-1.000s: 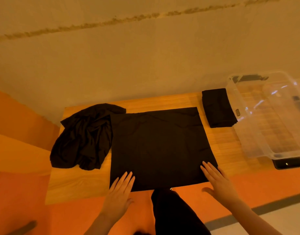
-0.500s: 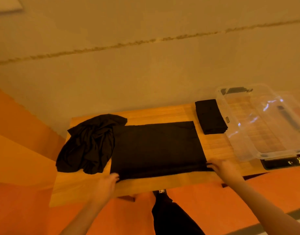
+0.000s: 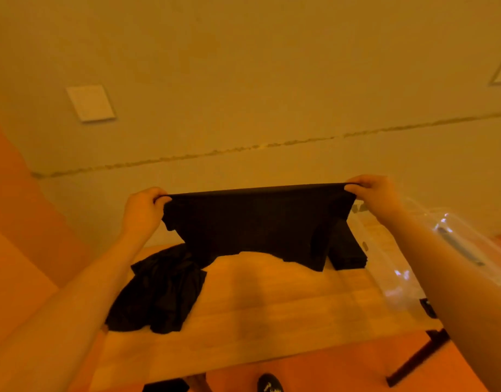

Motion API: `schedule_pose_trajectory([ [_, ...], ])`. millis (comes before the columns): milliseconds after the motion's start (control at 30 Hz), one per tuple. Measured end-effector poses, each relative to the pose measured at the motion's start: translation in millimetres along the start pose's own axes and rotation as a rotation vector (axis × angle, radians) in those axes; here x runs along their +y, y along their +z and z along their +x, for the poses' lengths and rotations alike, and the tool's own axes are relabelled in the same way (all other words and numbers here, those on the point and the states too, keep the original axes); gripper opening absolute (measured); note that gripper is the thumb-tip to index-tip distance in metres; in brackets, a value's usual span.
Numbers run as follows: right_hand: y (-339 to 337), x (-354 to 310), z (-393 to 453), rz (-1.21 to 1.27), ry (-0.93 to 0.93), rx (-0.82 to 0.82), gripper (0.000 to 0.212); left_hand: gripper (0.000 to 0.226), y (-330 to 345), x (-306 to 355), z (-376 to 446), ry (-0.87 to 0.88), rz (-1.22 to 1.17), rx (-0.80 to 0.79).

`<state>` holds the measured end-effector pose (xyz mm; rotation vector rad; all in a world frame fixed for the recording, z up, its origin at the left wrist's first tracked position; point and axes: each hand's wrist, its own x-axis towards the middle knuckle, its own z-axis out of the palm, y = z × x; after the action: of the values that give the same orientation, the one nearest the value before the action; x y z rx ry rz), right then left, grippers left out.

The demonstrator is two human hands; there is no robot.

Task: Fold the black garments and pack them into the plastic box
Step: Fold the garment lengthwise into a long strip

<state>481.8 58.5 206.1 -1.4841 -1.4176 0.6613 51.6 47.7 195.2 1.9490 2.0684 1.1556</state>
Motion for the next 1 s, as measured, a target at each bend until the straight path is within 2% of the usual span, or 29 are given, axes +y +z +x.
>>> schedule_pose_trajectory([
  [167, -14, -20, -30, 0.167, 0.006, 0.105, 0.014, 0.014, -29, 5, -34, -0.006, -0.178, 0.127],
  [333, -24, -29, -52, 0.200, -0.019, 0.112, 0.026, 0.014, -48, 12, -63, 0.038, -0.219, 0.196],
  [433, -24, -23, -53, 0.199, 0.005, 0.089, 0.030, 0.014, -48, 9, -66, 0.023, -0.225, 0.175],
  [667, 17, 42, -15, 0.046, 0.157, -0.084, 0.022, 0.014, 16, -34, -50, -0.085, -0.123, -0.091],
  [833, 81, 134, 31, -0.208, 0.288, -0.266, 0.026, 0.016, 103, -91, -34, -0.195, -0.019, -0.337],
  [933, 120, 181, 60, -0.387, 0.330, -0.337, 0.016, 0.015, 155, -124, -21, -0.280, 0.072, -0.482],
  [1000, 142, 203, 78, -0.502, 0.362, -0.382, 0.019, 0.013, 184, -137, -8, -0.318, 0.132, -0.549],
])
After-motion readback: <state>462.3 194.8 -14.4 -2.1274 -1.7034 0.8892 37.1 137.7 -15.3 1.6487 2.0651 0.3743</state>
